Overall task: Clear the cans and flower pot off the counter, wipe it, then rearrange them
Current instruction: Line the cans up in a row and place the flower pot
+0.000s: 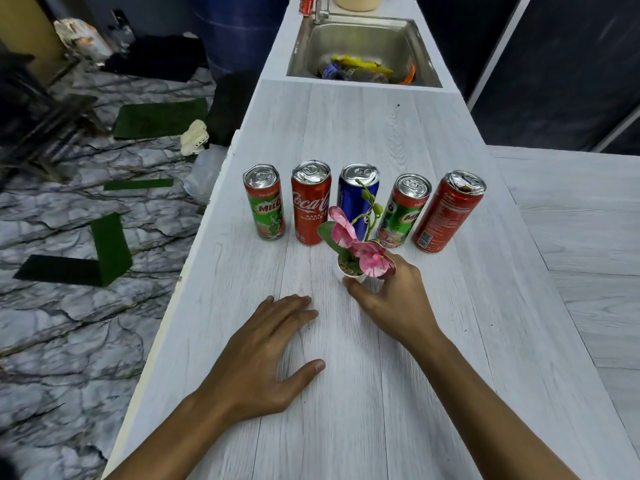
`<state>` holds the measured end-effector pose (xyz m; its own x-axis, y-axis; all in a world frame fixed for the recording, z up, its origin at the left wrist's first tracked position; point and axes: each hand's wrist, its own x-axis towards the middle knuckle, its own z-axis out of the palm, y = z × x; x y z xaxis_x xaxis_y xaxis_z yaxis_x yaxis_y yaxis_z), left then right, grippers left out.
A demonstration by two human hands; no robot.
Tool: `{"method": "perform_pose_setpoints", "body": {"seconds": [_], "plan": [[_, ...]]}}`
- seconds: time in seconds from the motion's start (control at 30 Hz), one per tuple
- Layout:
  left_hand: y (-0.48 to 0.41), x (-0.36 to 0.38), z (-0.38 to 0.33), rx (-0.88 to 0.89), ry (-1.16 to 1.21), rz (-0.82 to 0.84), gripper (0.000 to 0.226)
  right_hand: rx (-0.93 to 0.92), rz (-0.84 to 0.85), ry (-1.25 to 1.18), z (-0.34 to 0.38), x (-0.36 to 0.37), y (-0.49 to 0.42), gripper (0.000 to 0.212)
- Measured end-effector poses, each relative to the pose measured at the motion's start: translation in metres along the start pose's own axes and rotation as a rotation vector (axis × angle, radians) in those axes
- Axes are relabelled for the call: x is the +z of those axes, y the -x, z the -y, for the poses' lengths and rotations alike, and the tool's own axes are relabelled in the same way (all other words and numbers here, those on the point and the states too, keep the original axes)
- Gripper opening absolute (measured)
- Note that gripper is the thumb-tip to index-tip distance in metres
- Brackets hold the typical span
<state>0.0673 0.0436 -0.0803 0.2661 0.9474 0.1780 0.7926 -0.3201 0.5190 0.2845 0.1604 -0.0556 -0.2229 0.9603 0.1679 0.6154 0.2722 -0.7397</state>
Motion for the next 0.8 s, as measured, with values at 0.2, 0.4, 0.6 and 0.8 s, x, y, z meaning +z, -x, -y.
{"method": "perform_pose_setpoints", "body": {"seconds": [0.2,0.4,0.6,0.8], "plan": [[-0.001,0.005,0.004,0.006,-0.015,0.012,0.068,-0.018,-0.012,0.004,-0.003,0.001,-0.003,0.041],[0.0,0.008,0.007,0.022,-0.034,0.011,0.065,-0.045,-0.013,-0.005,-0.003,0.003,-0.004,0.036],[0.0,0.008,0.007,0.032,-0.042,0.009,0.065,-0.045,-0.006,0.02,-0.005,0.006,-0.007,0.034],[0.0,0.007,0.005,0.025,-0.052,0.014,0.063,-0.027,-0.014,0.059,-0.01,0.011,-0.008,0.031]]}}
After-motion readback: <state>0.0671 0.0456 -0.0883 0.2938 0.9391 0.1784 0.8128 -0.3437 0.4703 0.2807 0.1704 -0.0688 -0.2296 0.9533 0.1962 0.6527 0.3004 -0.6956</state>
